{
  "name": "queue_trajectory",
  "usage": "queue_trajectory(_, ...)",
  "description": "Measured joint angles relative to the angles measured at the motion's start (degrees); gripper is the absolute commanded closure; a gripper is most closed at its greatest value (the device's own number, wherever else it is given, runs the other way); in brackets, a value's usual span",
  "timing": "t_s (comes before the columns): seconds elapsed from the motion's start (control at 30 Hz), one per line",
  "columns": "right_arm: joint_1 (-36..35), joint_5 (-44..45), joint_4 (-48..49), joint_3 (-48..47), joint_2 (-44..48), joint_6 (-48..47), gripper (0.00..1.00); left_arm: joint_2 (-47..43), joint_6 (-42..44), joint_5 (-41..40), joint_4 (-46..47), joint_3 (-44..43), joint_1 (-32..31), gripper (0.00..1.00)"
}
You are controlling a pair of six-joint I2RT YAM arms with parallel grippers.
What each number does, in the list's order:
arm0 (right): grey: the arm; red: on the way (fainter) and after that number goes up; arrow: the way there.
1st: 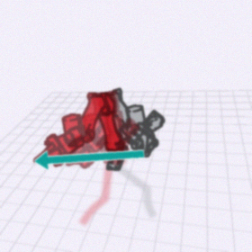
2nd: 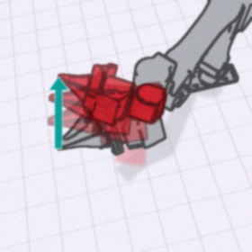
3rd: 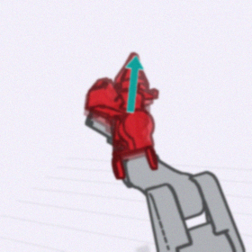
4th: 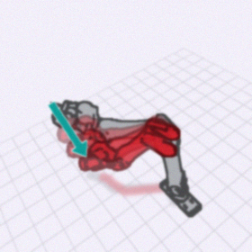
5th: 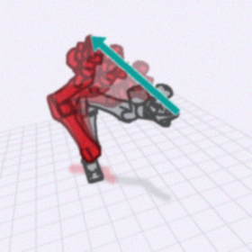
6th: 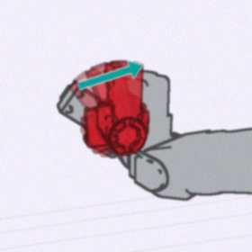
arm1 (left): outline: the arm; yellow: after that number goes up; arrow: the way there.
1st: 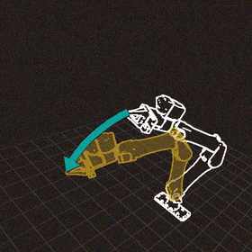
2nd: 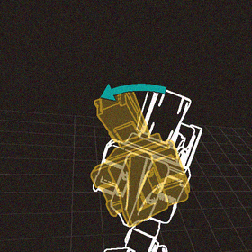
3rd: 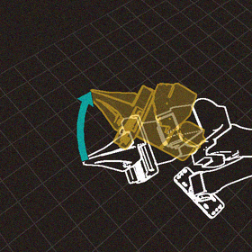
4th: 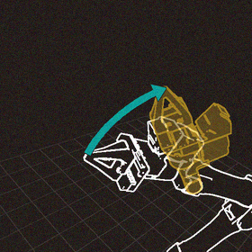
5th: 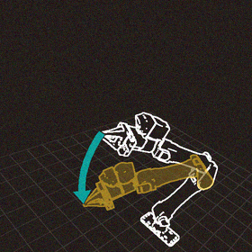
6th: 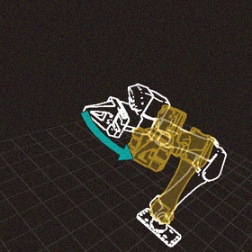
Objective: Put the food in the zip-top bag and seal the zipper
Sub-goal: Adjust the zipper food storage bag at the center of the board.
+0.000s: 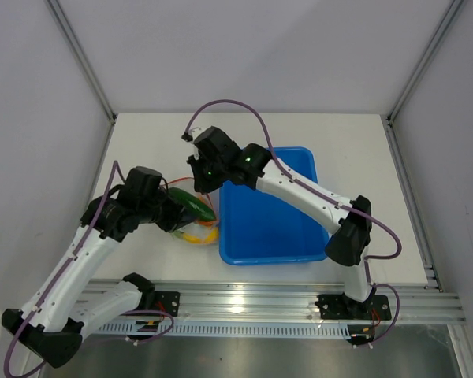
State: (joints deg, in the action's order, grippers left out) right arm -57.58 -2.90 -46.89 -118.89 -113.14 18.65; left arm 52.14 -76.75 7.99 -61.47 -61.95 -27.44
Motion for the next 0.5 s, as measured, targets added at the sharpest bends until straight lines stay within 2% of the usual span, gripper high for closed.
queue_trajectory(0.27,2.7,-4.9,-1.1,0.0,0.0,2.6,1.0,3.0,15.8,-0.2,-1.2,-1.4,-0.2,0.99)
queue_trajectory(0.5,2.9,-11.4,-1.3,0.0,0.0,5.8,1.0,-2.9,25.7,-2.1,-1.2,-0.2,-0.5,0.99)
